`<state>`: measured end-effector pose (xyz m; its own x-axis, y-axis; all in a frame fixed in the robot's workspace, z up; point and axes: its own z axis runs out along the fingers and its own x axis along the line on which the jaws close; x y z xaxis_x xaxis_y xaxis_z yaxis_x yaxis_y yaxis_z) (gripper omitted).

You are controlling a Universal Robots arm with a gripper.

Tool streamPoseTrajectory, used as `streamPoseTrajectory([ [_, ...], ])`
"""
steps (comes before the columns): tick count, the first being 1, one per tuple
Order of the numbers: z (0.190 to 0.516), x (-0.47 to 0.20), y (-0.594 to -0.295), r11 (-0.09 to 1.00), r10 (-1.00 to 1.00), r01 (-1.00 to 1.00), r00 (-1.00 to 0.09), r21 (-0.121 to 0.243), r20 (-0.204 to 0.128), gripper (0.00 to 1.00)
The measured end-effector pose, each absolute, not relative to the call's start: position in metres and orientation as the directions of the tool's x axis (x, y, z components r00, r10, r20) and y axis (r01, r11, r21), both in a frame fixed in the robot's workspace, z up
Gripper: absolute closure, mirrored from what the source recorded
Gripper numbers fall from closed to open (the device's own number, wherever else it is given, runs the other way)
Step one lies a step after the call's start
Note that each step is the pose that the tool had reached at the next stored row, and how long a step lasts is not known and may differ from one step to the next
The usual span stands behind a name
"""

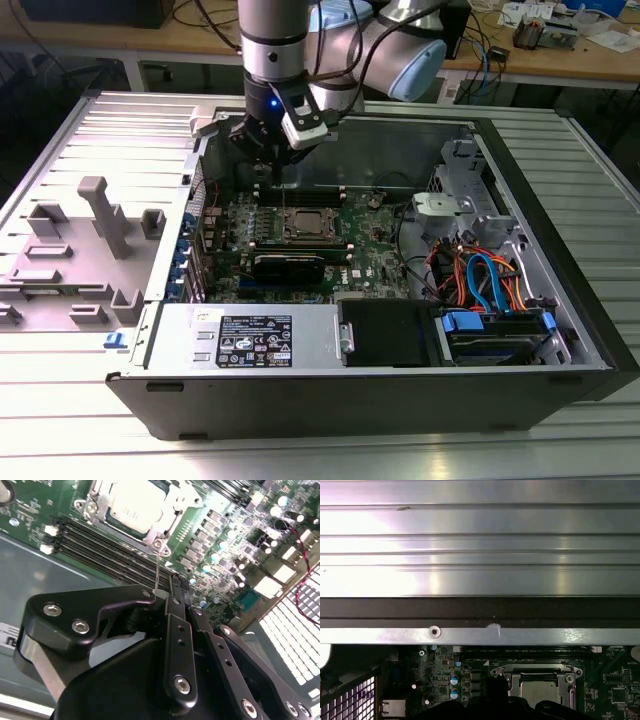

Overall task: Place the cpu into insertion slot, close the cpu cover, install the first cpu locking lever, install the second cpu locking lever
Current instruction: 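Install the first cpu locking lever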

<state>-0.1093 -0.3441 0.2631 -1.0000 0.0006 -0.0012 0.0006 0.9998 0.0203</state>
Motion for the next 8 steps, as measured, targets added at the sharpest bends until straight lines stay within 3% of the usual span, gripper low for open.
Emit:
streamPoseTrajectory([
  [8, 0.257, -0.08, -0.342, 0.999, -0.027, -0.027, -1.0, 0.019, -0.001, 0.89],
])
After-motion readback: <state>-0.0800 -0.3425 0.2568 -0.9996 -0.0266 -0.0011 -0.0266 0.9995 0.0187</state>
